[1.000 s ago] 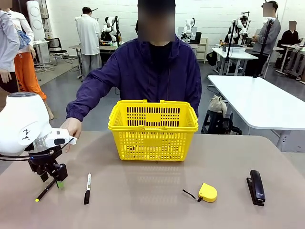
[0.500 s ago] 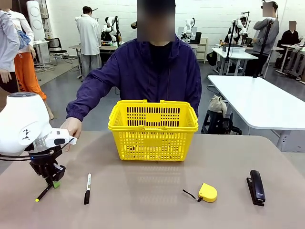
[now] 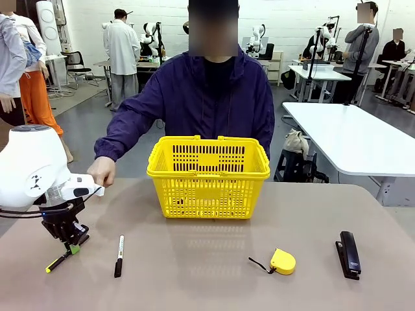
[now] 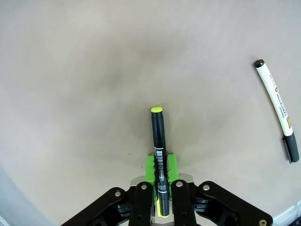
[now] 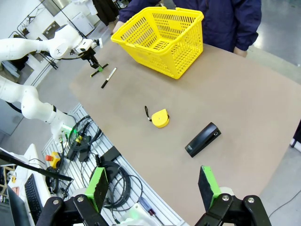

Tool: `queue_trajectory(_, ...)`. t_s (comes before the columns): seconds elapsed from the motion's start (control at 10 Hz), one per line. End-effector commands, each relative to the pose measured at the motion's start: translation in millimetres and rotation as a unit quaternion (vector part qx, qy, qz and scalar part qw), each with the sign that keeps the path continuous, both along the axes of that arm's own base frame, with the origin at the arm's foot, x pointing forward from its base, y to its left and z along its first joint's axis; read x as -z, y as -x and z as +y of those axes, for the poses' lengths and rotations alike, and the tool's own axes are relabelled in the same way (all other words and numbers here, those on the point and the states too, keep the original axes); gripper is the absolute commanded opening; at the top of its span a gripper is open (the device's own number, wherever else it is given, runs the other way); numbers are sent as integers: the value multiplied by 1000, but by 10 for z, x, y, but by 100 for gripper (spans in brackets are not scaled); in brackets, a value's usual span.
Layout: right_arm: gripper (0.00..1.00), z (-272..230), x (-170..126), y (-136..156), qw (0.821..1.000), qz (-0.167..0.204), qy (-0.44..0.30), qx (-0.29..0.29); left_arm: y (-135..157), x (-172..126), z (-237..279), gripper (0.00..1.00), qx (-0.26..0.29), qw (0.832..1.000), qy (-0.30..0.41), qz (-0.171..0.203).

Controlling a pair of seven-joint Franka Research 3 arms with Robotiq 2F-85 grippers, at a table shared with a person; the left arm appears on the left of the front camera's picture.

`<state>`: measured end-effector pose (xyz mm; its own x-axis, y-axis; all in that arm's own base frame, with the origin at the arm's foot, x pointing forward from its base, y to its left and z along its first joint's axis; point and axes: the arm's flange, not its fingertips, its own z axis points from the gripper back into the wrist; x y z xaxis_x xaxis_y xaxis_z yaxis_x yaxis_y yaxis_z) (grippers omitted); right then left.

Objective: Place the items the person wants into the basket.
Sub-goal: Pick up the item the person points to and place it in the Market Basket.

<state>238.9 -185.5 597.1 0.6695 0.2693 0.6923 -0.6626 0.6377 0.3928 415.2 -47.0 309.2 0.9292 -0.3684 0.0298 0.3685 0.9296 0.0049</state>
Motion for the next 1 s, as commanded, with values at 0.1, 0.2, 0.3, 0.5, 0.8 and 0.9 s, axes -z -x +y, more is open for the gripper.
queue_trajectory(0.1,100,7,-3,-13,1000,-12,-14,-9,701,-558,127,0,56,998,-29,-25)
queue_trajectory(0.2,100,7,-3,-13,1000,-12,-14,-9,742,-964,142,0,75,996,-38,-30)
queue_trajectory(0.3,100,7,-3,-13,1000,-12,-14,-9,755,-1300,146,0,97,994,-33,-27)
queue_trajectory(0.5,100,7,-3,-13,1000,-12,-14,-9,741,-1894,152,0,111,993,-20,-36)
queue_trajectory(0.8,100,7,-3,-13,1000,-12,-14,-9,766,-2414,110,0,123,991,-8,-48)
queue_trajectory(0.9,100,7,-3,-13,1000,-12,-14,-9,763,-2462,131,0,120,992,-1,-45)
